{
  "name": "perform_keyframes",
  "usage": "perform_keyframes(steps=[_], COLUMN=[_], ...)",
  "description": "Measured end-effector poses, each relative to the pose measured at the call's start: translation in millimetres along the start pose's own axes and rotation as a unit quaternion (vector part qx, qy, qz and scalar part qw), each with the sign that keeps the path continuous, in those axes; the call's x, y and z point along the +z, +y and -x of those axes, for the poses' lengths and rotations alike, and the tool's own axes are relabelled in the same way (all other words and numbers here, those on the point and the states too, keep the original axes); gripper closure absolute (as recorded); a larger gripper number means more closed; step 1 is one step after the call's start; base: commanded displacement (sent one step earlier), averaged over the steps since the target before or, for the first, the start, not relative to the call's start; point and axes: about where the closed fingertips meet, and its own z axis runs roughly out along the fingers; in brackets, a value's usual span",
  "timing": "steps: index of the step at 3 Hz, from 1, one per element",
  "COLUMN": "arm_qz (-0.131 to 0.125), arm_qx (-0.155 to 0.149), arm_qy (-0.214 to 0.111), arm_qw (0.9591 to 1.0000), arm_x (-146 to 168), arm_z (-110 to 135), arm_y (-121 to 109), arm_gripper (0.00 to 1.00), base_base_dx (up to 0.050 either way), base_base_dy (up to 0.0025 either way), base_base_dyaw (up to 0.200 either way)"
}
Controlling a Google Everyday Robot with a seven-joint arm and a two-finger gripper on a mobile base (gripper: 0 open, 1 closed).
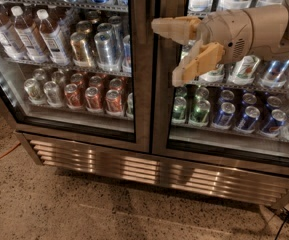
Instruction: Open left fridge door
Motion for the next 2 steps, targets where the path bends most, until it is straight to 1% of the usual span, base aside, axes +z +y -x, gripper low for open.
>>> perform_keyframes(steps=[1,2], arm_qz=[-0.054,-0.084], arm_qx=[0.001,0.001], arm_qy=[-0.023,-0.035], arm_qw=[0.9983,0.9959], arm_x=[4.8,6.6], arm_z=[0.3,0.5], arm_y=[0.1,0.6], arm_gripper=[0.0,0.0], base_base_dx=[0.0,0.0], base_base_dy=[0.0,0.0], base_base_dyaw=[0.0,0.0])
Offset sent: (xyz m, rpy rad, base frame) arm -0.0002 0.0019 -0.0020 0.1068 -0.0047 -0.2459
